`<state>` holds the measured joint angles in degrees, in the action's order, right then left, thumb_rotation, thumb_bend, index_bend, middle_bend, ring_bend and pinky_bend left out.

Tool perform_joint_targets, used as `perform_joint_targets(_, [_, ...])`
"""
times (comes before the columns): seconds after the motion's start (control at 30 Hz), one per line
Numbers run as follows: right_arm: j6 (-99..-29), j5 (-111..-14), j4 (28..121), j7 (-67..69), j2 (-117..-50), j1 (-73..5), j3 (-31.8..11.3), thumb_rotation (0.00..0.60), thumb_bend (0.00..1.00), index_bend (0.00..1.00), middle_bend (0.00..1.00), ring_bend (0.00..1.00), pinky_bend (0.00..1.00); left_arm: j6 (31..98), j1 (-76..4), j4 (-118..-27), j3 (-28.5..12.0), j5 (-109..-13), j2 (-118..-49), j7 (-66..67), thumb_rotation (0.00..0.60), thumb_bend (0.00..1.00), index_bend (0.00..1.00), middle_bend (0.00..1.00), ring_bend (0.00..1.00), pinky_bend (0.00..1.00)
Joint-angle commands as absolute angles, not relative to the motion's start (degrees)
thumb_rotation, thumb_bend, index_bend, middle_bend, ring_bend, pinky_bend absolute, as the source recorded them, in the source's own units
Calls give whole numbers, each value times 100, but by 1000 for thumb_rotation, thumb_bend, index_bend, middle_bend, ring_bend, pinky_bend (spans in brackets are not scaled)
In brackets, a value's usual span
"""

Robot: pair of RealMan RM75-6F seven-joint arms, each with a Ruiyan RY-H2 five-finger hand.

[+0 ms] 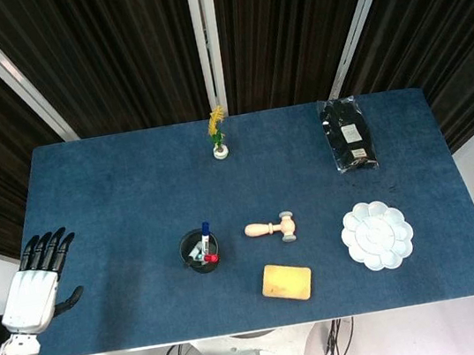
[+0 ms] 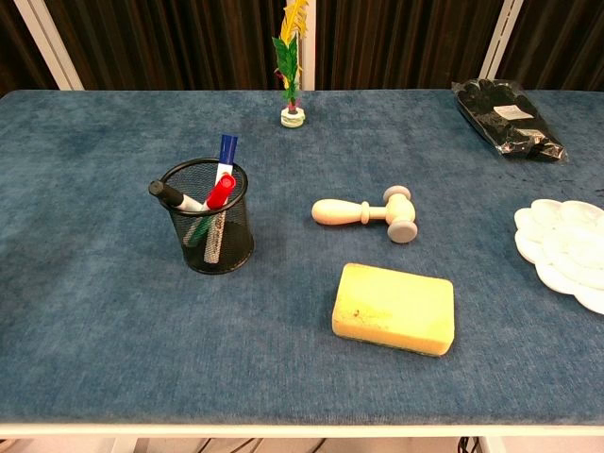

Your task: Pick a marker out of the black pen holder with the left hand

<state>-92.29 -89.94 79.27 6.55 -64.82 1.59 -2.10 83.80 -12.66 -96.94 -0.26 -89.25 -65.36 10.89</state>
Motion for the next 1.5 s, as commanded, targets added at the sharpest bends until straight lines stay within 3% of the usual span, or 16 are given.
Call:
perform_joint_targets(0.03, [-9265,-9026,7909,670,-6492,168,-204,600,216,0,0,0,0,8410,-1240,-9689,-27,-8952,-6536,1064,600,206,0,0,0,35])
perform_joint_targets(0.43, [-9424,-9151,7898,658,-6525,208,-178,600,216,0,0,0,0,8409,-1226,-9842,27,-9267,-6454,1059,600,206,0,0,0,43])
perform_joint_targets(0.67, [-9410,-9125,8009,534,-6471,188,-215,600,216,0,0,0,0,8031,-1501,-10130,-5,-9480,-6489,1221,600,206,0,0,0,52])
perform_joint_targets(0.97, [-9378,-9074,8091,516,-6428,180,-239,600,217,0,0,0,0,7115,-2129,-10586,-175,-9517,-6778,1960,600,206,4,72,36,248])
perform_joint_targets(1.17, [-9356,-9045,8081,547,-6422,191,-233,600,216,0,0,0,0,6598,-2470,-10672,-263,-9370,-7236,2494,600,206,32,91,49,293])
perform_joint_targets(1.33, [-9386,-9057,7995,697,-6428,207,-228,600,216,0,0,0,0,6423,-2580,-10538,-263,-9201,-7611,2788,600,206,110,247,185,390])
perform_joint_targets(1.5, [-9340,-9020,7895,813,-6428,205,-228,600,217,0,0,0,0,6651,-2601,-10228,-306,-9318,-8038,2750,600,231,198,406,356,518])
